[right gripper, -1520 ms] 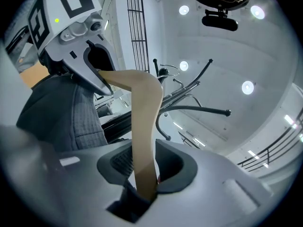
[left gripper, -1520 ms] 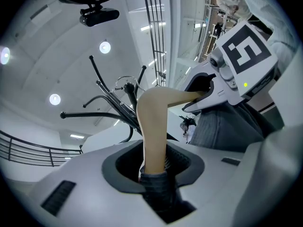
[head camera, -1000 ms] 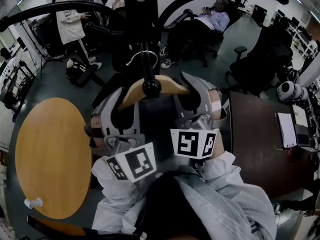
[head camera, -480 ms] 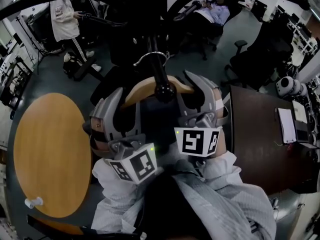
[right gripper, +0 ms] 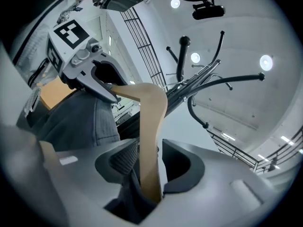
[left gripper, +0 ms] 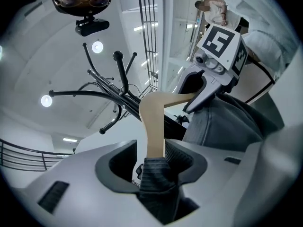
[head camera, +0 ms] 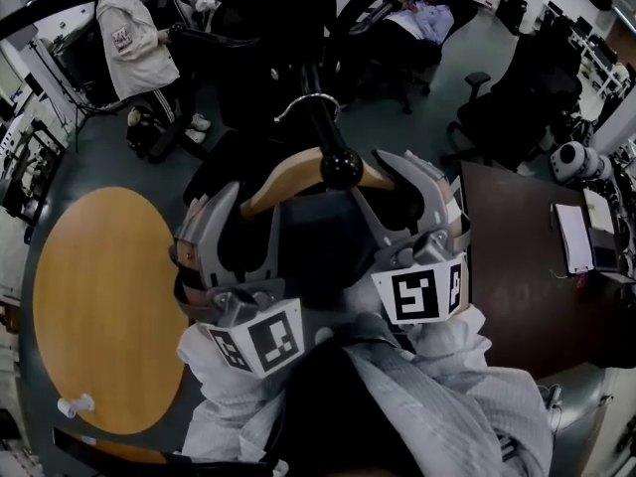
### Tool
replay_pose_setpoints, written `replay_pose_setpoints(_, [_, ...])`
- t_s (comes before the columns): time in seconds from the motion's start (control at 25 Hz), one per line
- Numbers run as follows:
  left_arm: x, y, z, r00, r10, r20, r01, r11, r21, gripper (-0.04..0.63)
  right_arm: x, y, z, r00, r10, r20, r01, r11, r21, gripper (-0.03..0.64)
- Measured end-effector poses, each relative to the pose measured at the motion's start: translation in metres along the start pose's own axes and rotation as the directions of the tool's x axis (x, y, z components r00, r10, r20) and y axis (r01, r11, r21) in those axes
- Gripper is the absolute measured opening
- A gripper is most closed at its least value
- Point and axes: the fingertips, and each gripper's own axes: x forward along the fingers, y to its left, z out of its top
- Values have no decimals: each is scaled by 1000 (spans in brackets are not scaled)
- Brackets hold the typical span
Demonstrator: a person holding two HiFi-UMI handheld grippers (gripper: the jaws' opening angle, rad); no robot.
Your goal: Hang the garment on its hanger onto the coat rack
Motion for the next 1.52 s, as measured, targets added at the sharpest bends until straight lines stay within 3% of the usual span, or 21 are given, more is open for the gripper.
replay_pose_setpoints(0.16, [-14, -2, 0, 1000, -12, -16, 11, 1000, -21, 172, -18, 0, 8, 999, 7, 33, -7, 1000, 15, 144])
replay_pose_setpoints(0.4, [-38, 3, -3, 999, 21, -42, -28, 984, -176, 172, -46, -1, 5, 1000, -14, 20, 12, 995, 103, 144])
replay_pose_setpoints(0.52, [-45, -2, 5, 998, 60, -12, -61, 945, -320, 170, -59, 4, -4, 999, -48, -3, 47, 985, 164, 143])
replay_pose_setpoints(0.64, [-46, -19, 22, 998, 45, 39, -25, 907, -420, 170, -70, 10, -14, 995, -91, -37, 97, 969, 226, 132])
replay_pose_setpoints(0.76, [-38, -42, 37, 996, -15, 91, 58, 867, -495, 170, -77, 18, -21, 992, -101, -80, 122, 937, 326, 95])
replay_pose_setpoints(0.88, [-31, -62, 39, 992, -82, 91, 119, 816, -565, 161, -80, 34, -25, 992, -56, -114, 98, 907, 409, 57])
replay_pose_setpoints(1.04, [-27, -88, 38, 984, -144, 101, 175, 727, -664, 64, -83, 45, -33, 993, -48, -112, 99, 858, 504, 12])
replay_pose_setpoints(1.24, [-23, -119, 37, 961, -249, 120, 257, 649, -716, 6, -88, 52, -50, 985, -34, -171, 134, 773, 621, 2])
replay_pose_setpoints(1.28, [-23, -123, 36, 956, -266, 126, 273, 637, -721, 5, -89, 52, -50, 985, -38, -167, 139, 745, 652, 2])
replay_pose_setpoints(1.36, [-22, -131, 35, 951, -281, 130, 286, 635, -718, 5, -92, 54, -52, 987, -43, -158, 142, 704, 696, 2])
replay_pose_setpoints(1.44, [-22, -137, 35, 952, -282, 123, 282, 642, -713, 5, -94, 56, -57, 986, -41, -164, 146, 693, 706, 2])
replay_pose_setpoints(1.52, [-22, -140, 34, 953, -281, 116, 275, 634, -723, 5, -96, 58, -63, 984, -34, -177, 151, 693, 705, 2])
